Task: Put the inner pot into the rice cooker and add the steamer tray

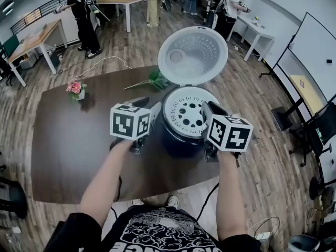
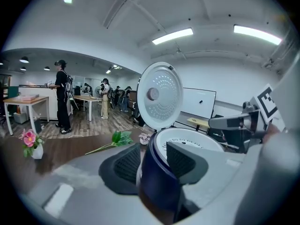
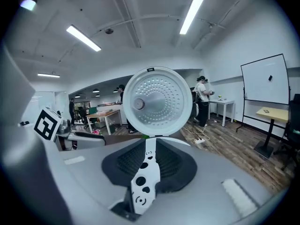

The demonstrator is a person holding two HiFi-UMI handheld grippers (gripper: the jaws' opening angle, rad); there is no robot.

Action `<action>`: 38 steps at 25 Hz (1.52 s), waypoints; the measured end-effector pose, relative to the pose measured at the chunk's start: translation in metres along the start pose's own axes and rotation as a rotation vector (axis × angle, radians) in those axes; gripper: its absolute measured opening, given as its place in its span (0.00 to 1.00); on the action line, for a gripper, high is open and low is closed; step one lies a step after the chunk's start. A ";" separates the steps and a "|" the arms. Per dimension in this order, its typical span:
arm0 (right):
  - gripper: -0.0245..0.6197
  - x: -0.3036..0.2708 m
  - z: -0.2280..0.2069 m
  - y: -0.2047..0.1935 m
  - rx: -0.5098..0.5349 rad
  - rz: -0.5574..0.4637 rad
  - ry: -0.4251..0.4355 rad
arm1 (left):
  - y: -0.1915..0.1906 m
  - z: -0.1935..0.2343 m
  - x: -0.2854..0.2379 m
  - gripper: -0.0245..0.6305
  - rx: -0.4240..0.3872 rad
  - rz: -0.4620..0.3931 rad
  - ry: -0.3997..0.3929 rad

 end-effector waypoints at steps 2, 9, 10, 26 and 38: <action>0.14 -0.002 0.015 0.003 0.005 -0.006 0.046 | 0.002 0.005 0.011 0.31 -0.008 -0.014 0.028; 0.13 -0.032 0.081 0.002 0.034 -0.020 0.194 | 0.012 0.053 0.054 0.31 -0.026 -0.066 0.138; 0.12 -0.037 0.090 0.003 0.035 -0.022 0.218 | 0.014 0.060 0.060 0.30 -0.027 -0.072 0.156; 0.04 -0.063 0.178 -0.014 0.090 -0.068 0.439 | 0.006 0.114 0.170 0.17 -0.077 -0.190 0.405; 0.04 -0.062 0.201 -0.025 0.171 -0.125 0.512 | -0.007 0.124 0.201 0.05 -0.069 -0.213 0.464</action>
Point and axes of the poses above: the fingertips, and each gripper's own axes: x backward along the fingers, z to its left, y out of its top, the point moved 4 cm from there along x, backward along the fingers, and after that the axes turned 8 degrees about -z, right-handed, at the moved point
